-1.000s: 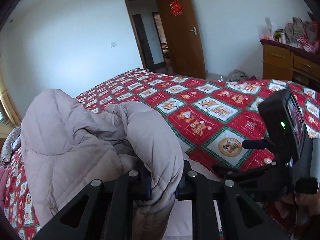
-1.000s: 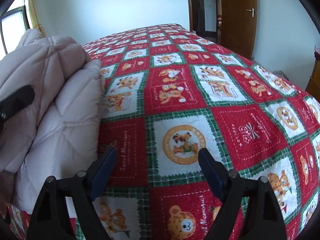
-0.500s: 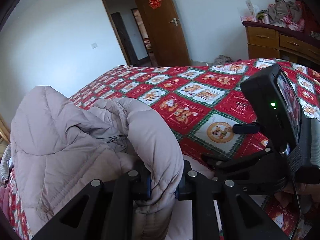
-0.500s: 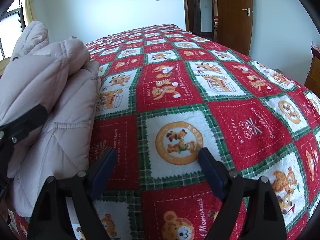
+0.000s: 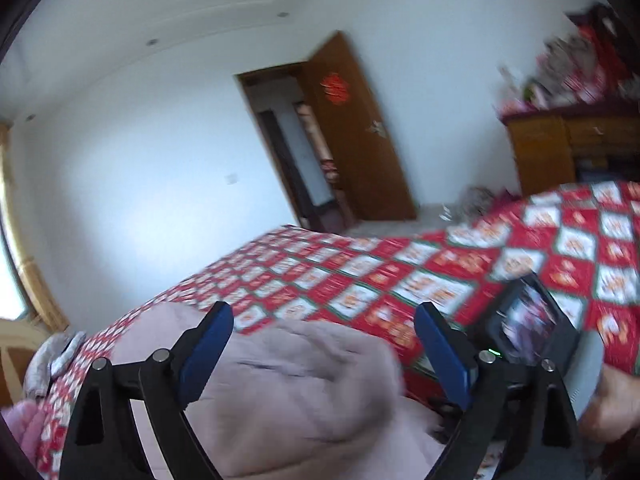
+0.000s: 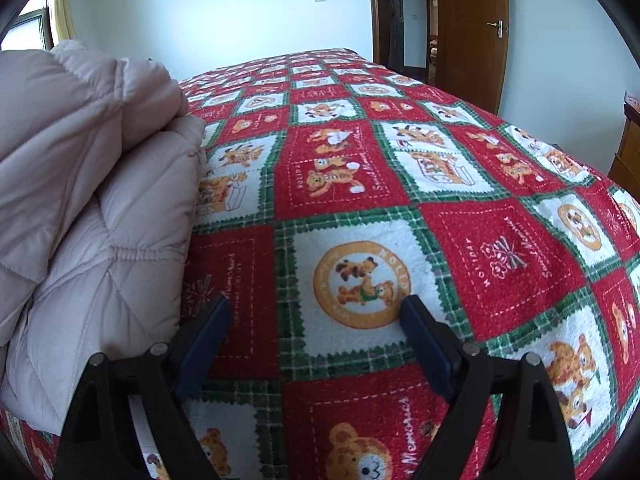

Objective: Fold large clothes

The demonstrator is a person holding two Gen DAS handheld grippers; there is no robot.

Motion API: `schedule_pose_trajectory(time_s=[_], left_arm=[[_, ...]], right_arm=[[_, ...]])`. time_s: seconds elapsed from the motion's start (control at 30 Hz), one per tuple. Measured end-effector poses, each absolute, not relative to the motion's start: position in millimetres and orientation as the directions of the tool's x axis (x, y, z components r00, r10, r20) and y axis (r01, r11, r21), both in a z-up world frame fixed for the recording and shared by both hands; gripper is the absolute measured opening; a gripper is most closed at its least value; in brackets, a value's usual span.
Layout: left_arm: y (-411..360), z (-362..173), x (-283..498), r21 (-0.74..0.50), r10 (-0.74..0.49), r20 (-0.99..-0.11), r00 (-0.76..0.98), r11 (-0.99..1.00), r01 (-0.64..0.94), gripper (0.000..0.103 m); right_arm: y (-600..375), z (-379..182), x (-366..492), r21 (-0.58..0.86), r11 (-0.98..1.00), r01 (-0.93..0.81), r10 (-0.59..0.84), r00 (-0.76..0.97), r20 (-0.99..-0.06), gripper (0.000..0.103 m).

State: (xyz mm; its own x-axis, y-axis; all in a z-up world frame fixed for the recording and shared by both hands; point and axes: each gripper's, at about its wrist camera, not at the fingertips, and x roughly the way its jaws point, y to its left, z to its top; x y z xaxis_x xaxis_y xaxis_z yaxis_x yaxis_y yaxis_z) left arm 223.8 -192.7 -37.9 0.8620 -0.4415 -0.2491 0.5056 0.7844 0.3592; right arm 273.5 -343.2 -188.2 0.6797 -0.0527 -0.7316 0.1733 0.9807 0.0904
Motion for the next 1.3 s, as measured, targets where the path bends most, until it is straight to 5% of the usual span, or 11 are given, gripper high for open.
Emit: schedule_pose_trajectory(time_s=[0.1,0.23,0.43,0.63,0.67,0.8,0.97,1.1,1.3], left_arm=[[-145.3,-31.6,269.5,0.312,-0.216,-0.245,0.945,0.906,0.287,0.093],[-74.0,-65.5,340.6,0.212,0.028,-0.407,0.913,0.975,0.064,0.093],[-77.8,-93.8,361.8,0.079,-0.125,-0.486,0.865,0.979,0.186,0.093],[-172.9,-103.0,342.1,0.298,-0.230,-0.468,0.853,0.868,0.398,0.093],[-185.1,-105.6,339.9,0.302,-0.259,-0.472,0.843,0.850,0.431,0.093],[-193.7,-95.1,335.5,0.358,-0.211,-0.428,0.879,0.854,0.379,0.093],[-141.3,-63.8,344.2,0.291,-0.107,-0.344,0.933,0.932,0.214,0.102],[-115.6,-76.9,387.0,0.266,-0.037,-0.426,0.904,0.950,0.164,0.102],[-112.4,-124.2,418.5,0.137,-0.115,-0.517,0.848,0.967,0.215,0.102]], right_arm=[[-343.2,-188.0,273.5,0.089,0.981,0.174,-0.054,0.680,-0.731,0.089],[-344.7,-185.2,272.5,0.100,0.980,0.175,-0.048,0.684,-0.728,0.089],[-362.9,-150.5,264.0,0.170,0.958,0.232,-0.068,0.756,-0.651,0.089],[-371.7,-68.3,255.9,0.222,0.943,0.248,-0.117,0.872,-0.476,0.088],[-370.5,-60.4,260.6,0.238,0.943,0.231,-0.097,0.879,-0.467,0.081],[-351.7,-55.5,303.1,0.300,0.945,0.134,0.038,0.863,-0.504,0.057],[-332.6,-89.3,348.0,0.273,0.954,0.125,0.070,0.793,-0.606,0.057],[-324.5,-116.5,356.7,0.225,0.967,0.121,0.063,0.742,-0.668,0.057],[-327.9,-144.8,364.8,0.230,0.964,0.131,0.075,0.698,-0.712,0.057]])
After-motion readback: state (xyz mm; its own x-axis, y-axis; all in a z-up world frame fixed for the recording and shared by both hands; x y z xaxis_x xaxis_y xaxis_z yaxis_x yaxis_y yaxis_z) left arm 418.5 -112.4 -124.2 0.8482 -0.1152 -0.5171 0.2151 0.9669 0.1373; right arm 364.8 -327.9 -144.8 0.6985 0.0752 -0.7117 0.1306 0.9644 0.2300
